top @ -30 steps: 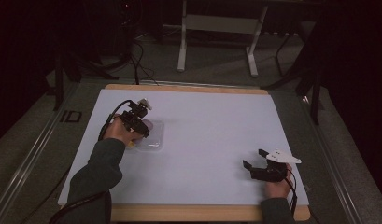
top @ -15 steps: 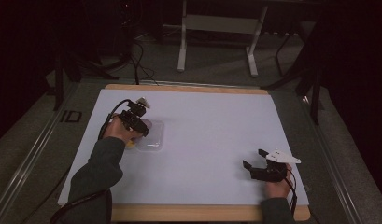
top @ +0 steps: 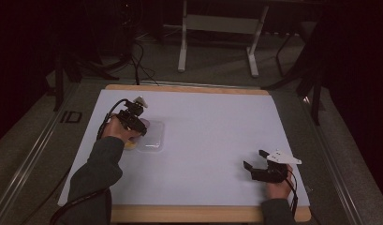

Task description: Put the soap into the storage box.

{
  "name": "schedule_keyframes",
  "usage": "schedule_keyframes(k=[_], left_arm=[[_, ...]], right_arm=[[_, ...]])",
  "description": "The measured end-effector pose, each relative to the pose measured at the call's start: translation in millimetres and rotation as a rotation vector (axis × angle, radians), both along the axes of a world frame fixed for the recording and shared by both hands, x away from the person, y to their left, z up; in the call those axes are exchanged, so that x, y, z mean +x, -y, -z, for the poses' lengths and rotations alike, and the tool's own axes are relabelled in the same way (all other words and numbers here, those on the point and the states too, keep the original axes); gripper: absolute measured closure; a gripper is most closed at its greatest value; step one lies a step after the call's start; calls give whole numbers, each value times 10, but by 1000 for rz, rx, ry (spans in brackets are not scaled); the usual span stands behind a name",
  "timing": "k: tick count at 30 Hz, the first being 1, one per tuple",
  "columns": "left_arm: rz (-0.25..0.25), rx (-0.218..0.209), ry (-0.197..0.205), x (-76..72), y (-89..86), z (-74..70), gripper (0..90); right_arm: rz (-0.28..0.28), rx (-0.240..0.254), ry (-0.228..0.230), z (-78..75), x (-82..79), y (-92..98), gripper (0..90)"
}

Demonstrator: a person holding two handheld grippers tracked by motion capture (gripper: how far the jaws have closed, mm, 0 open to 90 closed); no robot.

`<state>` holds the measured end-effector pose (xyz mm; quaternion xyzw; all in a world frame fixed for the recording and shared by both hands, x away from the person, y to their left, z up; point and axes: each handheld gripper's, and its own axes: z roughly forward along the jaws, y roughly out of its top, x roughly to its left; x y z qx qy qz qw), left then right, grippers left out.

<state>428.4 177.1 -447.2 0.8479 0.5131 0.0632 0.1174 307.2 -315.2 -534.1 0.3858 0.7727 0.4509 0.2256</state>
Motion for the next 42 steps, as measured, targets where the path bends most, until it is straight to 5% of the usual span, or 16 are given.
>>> schedule_keyframes(k=[42], left_arm=[[-128, -5, 7, 71, -286, 30, 501]], right_arm=[[-1, -1, -1, 0, 0, -2, 145]])
